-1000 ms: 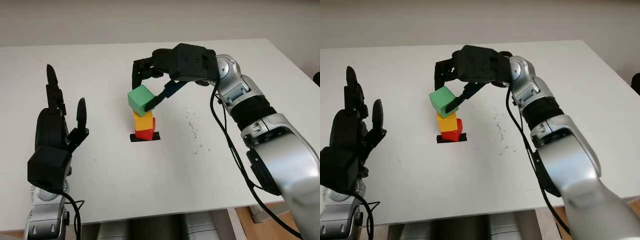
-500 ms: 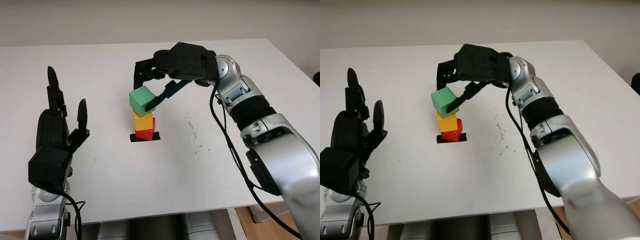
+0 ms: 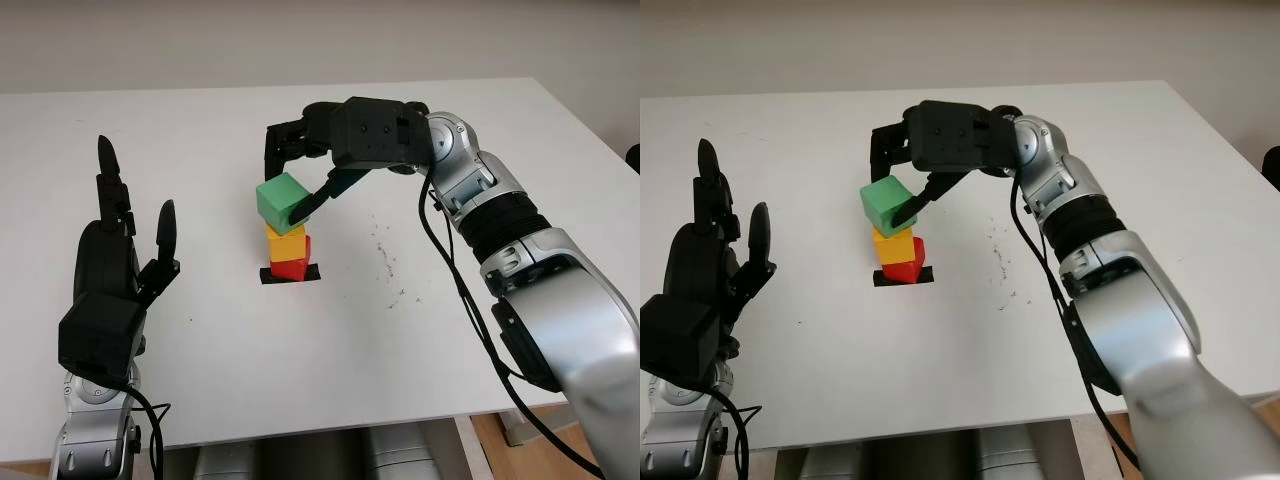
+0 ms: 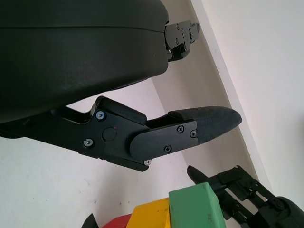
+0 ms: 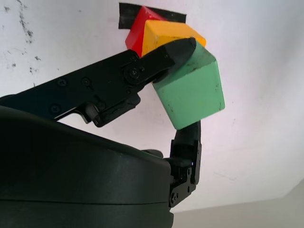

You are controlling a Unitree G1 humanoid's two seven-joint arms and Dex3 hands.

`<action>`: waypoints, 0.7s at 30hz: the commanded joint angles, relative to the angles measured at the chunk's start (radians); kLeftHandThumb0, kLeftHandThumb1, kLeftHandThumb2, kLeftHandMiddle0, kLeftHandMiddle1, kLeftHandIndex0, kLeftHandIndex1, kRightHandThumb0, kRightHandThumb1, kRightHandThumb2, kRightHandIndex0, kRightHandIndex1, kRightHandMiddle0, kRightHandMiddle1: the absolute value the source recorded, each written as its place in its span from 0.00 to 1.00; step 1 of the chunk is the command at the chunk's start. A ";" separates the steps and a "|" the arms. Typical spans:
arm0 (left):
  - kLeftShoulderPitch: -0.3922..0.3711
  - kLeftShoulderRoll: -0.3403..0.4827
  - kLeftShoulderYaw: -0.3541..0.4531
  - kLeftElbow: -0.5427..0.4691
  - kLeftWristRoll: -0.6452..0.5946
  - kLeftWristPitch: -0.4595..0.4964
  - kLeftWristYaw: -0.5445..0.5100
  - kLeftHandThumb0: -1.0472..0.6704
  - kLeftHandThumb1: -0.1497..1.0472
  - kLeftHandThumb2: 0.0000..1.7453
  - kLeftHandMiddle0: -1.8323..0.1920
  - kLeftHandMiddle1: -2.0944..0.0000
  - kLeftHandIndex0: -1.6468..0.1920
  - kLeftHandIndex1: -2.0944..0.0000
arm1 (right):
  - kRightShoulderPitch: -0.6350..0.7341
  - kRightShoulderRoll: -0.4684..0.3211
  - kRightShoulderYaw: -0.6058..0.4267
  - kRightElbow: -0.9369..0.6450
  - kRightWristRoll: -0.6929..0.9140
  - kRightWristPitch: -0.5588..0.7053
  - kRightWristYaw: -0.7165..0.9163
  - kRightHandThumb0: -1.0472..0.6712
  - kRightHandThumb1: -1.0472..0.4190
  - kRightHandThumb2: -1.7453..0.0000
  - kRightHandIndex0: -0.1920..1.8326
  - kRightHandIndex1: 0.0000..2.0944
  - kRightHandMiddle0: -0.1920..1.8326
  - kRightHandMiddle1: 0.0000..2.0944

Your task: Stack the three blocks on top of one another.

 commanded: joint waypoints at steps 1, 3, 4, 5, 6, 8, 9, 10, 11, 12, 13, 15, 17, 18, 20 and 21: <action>0.003 -0.003 -0.005 -0.019 -0.002 -0.001 0.002 0.15 1.00 0.37 1.00 1.00 1.00 1.00 | 0.002 -0.007 -0.005 -0.016 0.013 -0.002 0.012 0.24 0.09 0.97 0.17 0.01 0.12 0.41; 0.003 -0.002 -0.006 -0.022 -0.002 0.006 0.000 0.15 1.00 0.37 1.00 1.00 1.00 1.00 | 0.002 -0.008 -0.007 -0.018 0.013 -0.003 0.014 0.21 0.09 0.97 0.14 0.01 0.12 0.27; 0.003 -0.002 -0.007 -0.022 -0.001 0.007 0.001 0.15 1.00 0.37 1.00 1.00 1.00 1.00 | 0.000 -0.011 -0.005 -0.019 0.007 -0.002 0.010 0.20 0.09 0.97 0.13 0.02 0.12 0.22; 0.003 -0.002 -0.007 -0.020 -0.002 0.005 0.001 0.14 1.00 0.37 1.00 1.00 1.00 1.00 | -0.001 -0.013 -0.004 -0.020 0.003 0.000 0.007 0.18 0.08 0.97 0.11 0.01 0.10 0.15; 0.003 -0.003 -0.007 -0.019 -0.004 0.004 0.002 0.15 1.00 0.37 1.00 1.00 1.00 1.00 | -0.002 -0.014 -0.004 -0.021 0.001 0.002 0.005 0.17 0.08 0.97 0.10 0.01 0.10 0.12; 0.003 -0.002 -0.007 -0.017 -0.004 0.001 0.002 0.15 1.00 0.37 1.00 1.00 1.00 1.00 | 0.000 -0.017 -0.018 -0.032 0.020 0.011 0.020 0.16 0.08 0.97 0.07 0.01 0.07 0.07; 0.004 -0.001 -0.007 -0.017 -0.002 0.001 0.002 0.15 1.00 0.37 1.00 1.00 1.00 1.00 | 0.001 -0.018 -0.026 -0.039 0.031 0.017 0.029 0.16 0.08 0.97 0.05 0.00 0.05 0.05; 0.005 0.001 -0.007 -0.018 -0.002 0.003 0.001 0.15 1.00 0.37 1.00 1.00 1.00 1.00 | 0.003 -0.021 -0.032 -0.048 0.041 0.016 0.036 0.16 0.08 0.97 0.04 0.00 0.03 0.04; 0.006 0.003 -0.006 -0.018 -0.003 0.003 -0.002 0.15 1.00 0.37 1.00 1.00 1.00 1.00 | 0.004 -0.025 -0.034 -0.062 0.046 0.021 0.040 0.16 0.08 0.97 0.02 0.00 0.01 0.02; 0.006 0.004 -0.006 -0.017 -0.004 0.004 -0.004 0.15 1.00 0.37 1.00 1.00 1.00 1.00 | 0.005 -0.027 -0.042 -0.073 0.059 0.027 0.050 0.16 0.08 0.97 0.01 0.00 0.01 0.01; 0.006 0.005 -0.006 -0.016 -0.003 0.003 -0.003 0.15 1.00 0.37 1.00 1.00 1.00 1.00 | 0.009 -0.031 -0.051 -0.087 0.072 0.025 0.055 0.16 0.09 0.97 0.01 0.00 0.00 0.01; 0.006 0.008 -0.006 -0.013 0.007 -0.001 0.000 0.15 1.00 0.38 1.00 1.00 1.00 1.00 | 0.015 -0.041 -0.064 -0.125 0.089 0.045 0.064 0.16 0.09 0.97 0.00 0.00 0.00 0.00; 0.005 0.011 -0.007 -0.009 0.014 -0.003 0.001 0.15 1.00 0.38 1.00 1.00 1.00 1.00 | 0.022 -0.049 -0.075 -0.169 0.103 0.084 0.066 0.16 0.09 0.97 0.00 0.00 0.00 0.00; 0.004 0.011 -0.005 -0.007 0.010 -0.003 -0.001 0.15 1.00 0.38 1.00 1.00 1.00 1.00 | 0.027 -0.054 -0.081 -0.191 0.109 0.096 0.064 0.16 0.09 0.97 0.00 0.00 0.00 0.00; 0.000 0.008 -0.003 0.001 0.004 -0.011 0.000 0.14 1.00 0.38 1.00 1.00 1.00 1.00 | 0.034 -0.068 -0.092 -0.227 0.122 0.117 0.066 0.15 0.09 0.97 0.00 0.00 0.00 0.00; -0.002 0.007 -0.002 0.003 0.000 -0.013 -0.001 0.14 1.00 0.37 1.00 1.00 1.00 1.00 | 0.036 -0.075 -0.101 -0.238 0.134 0.128 0.075 0.14 0.09 0.97 0.00 0.00 0.00 0.00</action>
